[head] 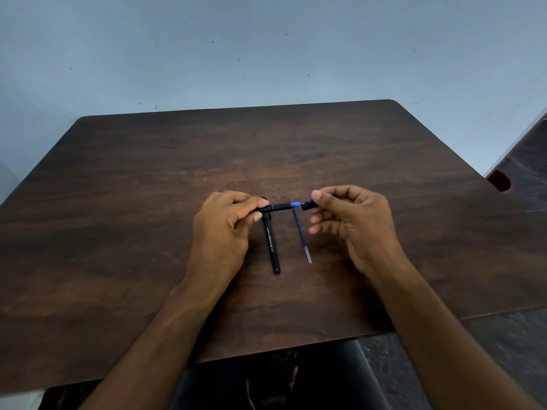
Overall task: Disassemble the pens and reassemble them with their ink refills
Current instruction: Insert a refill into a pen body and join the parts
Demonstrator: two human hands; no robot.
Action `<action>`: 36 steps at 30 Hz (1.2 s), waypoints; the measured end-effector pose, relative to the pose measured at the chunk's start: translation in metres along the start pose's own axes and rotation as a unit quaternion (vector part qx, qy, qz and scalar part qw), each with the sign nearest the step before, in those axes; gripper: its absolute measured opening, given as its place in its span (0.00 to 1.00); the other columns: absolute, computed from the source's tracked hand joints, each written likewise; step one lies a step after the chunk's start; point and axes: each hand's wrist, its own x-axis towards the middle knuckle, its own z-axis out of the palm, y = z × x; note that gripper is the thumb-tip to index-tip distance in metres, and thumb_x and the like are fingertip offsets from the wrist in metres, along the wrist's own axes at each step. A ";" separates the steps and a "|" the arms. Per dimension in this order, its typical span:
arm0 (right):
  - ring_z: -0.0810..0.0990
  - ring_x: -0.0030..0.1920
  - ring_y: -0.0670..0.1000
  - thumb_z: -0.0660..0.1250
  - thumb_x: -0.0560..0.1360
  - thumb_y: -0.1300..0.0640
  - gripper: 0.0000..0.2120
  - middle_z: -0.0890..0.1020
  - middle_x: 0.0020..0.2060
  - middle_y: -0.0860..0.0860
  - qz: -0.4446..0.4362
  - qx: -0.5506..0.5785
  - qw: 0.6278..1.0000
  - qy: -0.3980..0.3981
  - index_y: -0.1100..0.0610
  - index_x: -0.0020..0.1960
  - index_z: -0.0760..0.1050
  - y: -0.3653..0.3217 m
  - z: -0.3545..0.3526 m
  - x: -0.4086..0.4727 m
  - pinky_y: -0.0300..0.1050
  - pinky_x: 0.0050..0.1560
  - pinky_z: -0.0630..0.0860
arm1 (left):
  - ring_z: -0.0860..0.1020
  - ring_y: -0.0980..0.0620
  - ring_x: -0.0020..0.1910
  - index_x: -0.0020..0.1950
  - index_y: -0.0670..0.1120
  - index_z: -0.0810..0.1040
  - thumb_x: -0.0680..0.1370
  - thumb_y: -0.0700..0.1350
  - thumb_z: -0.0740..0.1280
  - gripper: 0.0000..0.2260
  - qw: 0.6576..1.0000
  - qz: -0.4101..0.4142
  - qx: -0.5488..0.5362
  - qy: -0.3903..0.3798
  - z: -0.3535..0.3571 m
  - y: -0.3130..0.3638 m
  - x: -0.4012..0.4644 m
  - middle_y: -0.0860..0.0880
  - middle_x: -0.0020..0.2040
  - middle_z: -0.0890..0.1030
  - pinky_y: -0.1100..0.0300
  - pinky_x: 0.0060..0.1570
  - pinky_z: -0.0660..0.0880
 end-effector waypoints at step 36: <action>0.87 0.40 0.62 0.73 0.74 0.57 0.13 0.87 0.41 0.62 -0.066 -0.056 0.991 -0.104 0.64 0.54 0.80 -0.004 0.001 -0.011 0.50 0.41 0.85 | 0.78 0.56 0.51 0.55 0.48 0.84 0.77 0.36 0.69 0.10 0.999 0.043 -0.027 0.016 0.003 -0.001 0.001 0.53 0.50 0.82 0.67 0.54 0.71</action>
